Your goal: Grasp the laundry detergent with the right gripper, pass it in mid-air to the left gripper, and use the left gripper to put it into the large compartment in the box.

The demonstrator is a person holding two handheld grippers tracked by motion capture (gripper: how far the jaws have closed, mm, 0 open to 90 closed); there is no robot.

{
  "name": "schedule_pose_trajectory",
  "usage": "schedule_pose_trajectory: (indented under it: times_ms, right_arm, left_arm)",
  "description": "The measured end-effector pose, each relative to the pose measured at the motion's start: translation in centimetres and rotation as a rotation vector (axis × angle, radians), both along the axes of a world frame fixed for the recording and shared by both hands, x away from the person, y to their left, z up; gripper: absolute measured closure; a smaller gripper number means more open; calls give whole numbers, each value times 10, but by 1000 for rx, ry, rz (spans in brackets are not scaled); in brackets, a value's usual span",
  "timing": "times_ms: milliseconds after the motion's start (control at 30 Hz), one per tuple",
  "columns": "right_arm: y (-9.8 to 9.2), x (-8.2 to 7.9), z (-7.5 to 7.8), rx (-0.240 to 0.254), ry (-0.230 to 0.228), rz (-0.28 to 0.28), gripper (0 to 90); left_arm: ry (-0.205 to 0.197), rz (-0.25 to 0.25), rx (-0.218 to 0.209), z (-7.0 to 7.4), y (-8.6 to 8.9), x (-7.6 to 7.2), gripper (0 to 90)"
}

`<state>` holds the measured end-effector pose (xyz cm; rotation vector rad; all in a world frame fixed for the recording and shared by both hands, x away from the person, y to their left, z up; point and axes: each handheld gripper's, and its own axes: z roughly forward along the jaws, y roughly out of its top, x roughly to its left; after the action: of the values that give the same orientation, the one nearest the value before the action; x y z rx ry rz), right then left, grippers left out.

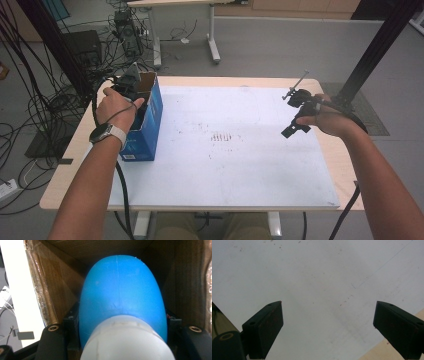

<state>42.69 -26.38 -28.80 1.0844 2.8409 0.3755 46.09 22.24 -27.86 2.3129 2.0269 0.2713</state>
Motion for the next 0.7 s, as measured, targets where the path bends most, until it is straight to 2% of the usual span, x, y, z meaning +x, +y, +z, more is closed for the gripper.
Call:
schedule_pose_trajectory:
  times_ms: [700]
  right_arm:
    - [0, 1, -1, 0, -2, 3, 90]
  left_arm:
    - [-6, -8, -3, 0, -1, 1, 370]
